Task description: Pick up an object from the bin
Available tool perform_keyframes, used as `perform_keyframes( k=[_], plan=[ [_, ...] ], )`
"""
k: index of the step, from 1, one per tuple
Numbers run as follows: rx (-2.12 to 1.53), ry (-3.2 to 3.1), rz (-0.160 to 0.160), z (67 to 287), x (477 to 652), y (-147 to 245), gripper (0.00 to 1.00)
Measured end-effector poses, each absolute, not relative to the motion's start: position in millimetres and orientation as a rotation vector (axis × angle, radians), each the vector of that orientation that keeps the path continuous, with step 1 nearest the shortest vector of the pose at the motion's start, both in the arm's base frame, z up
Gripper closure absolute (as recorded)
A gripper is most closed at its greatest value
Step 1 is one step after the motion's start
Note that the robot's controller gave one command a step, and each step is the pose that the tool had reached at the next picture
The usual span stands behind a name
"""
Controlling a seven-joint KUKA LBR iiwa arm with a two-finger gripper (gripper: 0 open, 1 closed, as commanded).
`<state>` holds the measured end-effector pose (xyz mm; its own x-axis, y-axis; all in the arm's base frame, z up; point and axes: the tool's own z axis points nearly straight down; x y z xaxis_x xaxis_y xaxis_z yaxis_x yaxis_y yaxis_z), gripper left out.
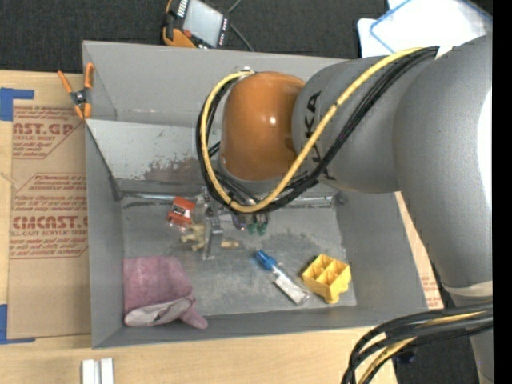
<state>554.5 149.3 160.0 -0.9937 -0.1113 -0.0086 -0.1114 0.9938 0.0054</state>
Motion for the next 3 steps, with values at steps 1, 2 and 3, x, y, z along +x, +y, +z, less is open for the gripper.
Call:
perform_keyframes(
  k=[1, 2, 3],
  plan=[
    [-0.155, 3.117, 0.013, 169, 568.2, 160, 1.0],
    [-0.128, 3.127, 0.012, 140, 571.5, 155, 1.0],
    [-0.172, 3.112, 0.014, 164, 560.1, 155, 1.0]
  ],
)
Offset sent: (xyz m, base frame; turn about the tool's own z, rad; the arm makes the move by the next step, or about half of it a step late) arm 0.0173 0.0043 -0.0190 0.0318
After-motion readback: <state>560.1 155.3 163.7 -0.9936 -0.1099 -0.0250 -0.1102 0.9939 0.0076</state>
